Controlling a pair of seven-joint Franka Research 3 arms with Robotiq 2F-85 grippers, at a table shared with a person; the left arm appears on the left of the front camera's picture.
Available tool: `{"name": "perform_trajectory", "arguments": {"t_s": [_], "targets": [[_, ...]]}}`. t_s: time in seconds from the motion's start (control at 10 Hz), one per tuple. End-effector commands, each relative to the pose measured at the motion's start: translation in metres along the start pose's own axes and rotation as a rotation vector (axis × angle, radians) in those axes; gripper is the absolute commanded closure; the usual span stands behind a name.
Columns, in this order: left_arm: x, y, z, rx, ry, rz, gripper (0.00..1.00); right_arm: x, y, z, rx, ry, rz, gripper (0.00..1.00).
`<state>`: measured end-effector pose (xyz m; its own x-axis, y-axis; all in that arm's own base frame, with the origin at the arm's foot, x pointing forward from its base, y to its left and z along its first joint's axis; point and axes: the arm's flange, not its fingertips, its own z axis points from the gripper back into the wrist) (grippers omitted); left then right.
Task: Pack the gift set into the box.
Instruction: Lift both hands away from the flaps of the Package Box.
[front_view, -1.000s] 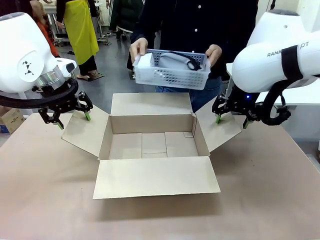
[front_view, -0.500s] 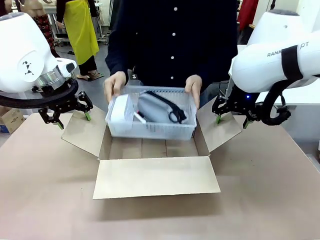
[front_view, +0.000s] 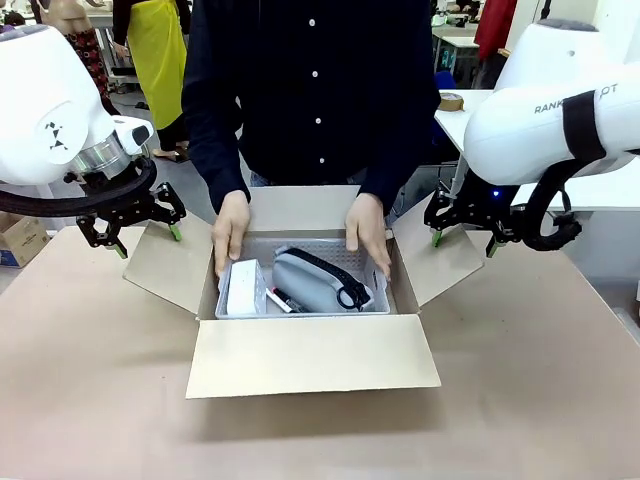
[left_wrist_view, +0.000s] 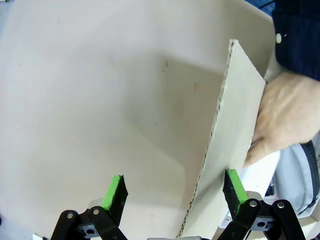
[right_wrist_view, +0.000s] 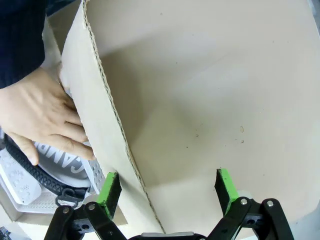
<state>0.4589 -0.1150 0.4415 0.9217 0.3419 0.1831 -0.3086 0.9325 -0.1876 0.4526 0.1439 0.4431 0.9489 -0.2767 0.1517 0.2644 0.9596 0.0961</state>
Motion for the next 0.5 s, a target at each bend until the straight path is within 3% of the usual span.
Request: {"name": "perform_trajectory", "arguments": {"t_s": [0.0, 0.4], "targets": [[-0.0002, 0.0002, 0.0027, 0.019, -0.006, 0.006, 0.0, 0.001, 0.0018, 0.0033, -0.03, -0.012, -0.017, 0.0], [-0.0002, 0.0002, 0.0027, 0.019, -0.006, 0.006, 0.0, 0.001, 0.0018, 0.0033, -0.03, -0.012, -0.017, 0.0]]}}
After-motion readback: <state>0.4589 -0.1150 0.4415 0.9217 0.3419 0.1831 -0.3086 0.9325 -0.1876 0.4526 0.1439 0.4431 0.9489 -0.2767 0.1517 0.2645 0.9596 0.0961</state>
